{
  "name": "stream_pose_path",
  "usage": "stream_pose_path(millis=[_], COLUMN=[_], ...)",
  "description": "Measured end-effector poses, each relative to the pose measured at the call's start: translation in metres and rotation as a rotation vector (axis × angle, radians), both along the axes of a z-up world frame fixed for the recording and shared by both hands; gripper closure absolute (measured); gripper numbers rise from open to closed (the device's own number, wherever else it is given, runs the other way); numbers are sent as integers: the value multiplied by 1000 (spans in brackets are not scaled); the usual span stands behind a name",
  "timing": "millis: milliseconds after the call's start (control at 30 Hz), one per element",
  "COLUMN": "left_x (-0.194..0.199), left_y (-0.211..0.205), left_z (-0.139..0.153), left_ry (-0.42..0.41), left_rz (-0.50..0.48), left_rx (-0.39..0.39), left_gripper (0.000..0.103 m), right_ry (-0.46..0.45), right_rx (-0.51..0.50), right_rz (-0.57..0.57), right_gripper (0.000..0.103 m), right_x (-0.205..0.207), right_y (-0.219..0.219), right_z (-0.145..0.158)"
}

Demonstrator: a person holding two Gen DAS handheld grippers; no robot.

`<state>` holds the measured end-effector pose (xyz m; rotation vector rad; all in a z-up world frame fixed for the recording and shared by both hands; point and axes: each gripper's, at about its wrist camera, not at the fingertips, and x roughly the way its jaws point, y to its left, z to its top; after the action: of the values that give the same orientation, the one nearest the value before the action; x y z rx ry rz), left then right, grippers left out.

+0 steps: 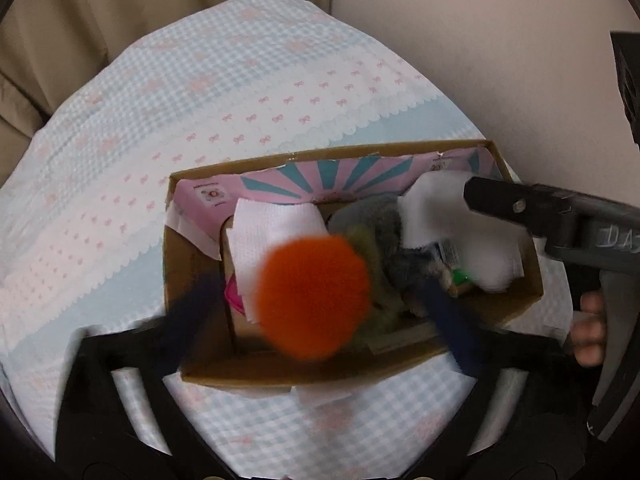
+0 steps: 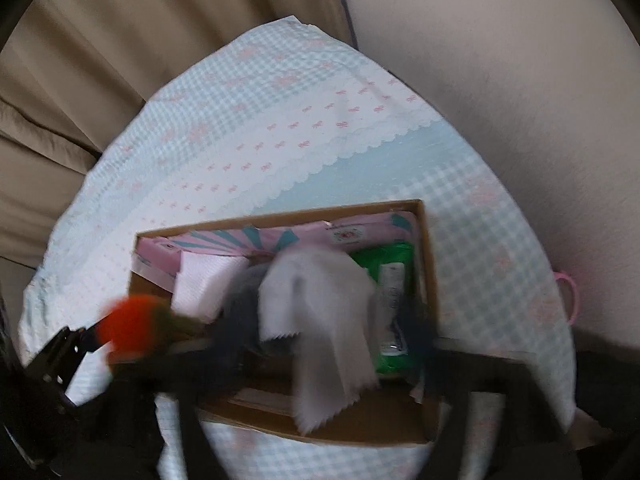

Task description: Organize soft objects

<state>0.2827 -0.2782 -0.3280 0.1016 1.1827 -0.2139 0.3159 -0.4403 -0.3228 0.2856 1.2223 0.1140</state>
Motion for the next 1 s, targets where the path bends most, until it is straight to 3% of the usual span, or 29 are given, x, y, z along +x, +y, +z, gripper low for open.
stream_pose_path(millis=[300, 567, 800, 1000], left_x=[-13, -30, -58, -96], left_y=[18, 35, 71, 115], left_z=[13, 49, 114, 190], left_ry=[-1, -39, -102, -235], left_rz=[29, 32, 38, 55], left_rx=[13, -25, -83, -111], left_gripper=[0, 0, 0, 0], right_ry=[-16, -51, -125, -237], right_rx=[14, 9, 9, -2], right_rz=[-12, -23, -42, -75], right_gripper=[0, 0, 0, 0], right_x=[-6, -22, -52, -90], right_y=[2, 9, 30, 60], right_z=[12, 44, 108, 185])
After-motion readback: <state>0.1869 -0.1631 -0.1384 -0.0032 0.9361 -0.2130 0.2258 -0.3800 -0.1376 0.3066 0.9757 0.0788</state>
